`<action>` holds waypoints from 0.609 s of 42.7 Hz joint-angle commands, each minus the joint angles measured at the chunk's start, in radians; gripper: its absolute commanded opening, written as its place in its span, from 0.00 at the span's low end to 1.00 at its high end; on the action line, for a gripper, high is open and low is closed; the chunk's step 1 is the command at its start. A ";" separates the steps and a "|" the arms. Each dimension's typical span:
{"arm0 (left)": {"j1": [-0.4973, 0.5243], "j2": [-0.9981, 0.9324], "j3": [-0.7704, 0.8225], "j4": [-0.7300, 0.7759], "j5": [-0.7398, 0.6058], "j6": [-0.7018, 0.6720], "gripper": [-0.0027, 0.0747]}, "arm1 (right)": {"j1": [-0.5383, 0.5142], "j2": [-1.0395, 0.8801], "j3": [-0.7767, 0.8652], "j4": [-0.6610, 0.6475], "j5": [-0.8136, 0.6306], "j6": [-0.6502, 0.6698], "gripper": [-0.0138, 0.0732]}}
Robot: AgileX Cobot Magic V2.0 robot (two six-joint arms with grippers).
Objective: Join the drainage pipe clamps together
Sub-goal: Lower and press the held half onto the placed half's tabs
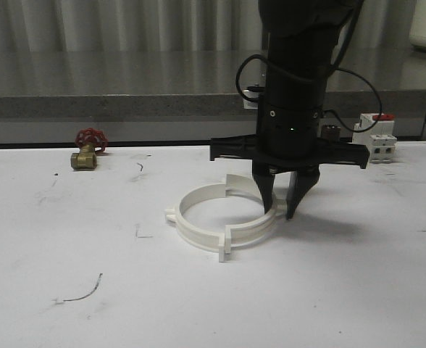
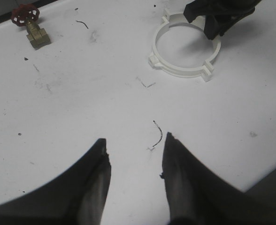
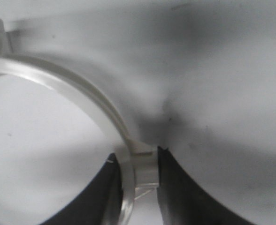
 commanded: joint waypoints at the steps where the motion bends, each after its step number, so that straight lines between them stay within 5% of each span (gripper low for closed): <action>1: 0.000 -0.005 -0.025 -0.007 -0.068 0.000 0.37 | -0.002 -0.058 -0.031 -0.005 0.001 -0.001 0.35; 26: 0.000 -0.005 -0.025 -0.007 -0.068 0.000 0.37 | -0.002 -0.058 -0.031 0.008 0.004 -0.001 0.41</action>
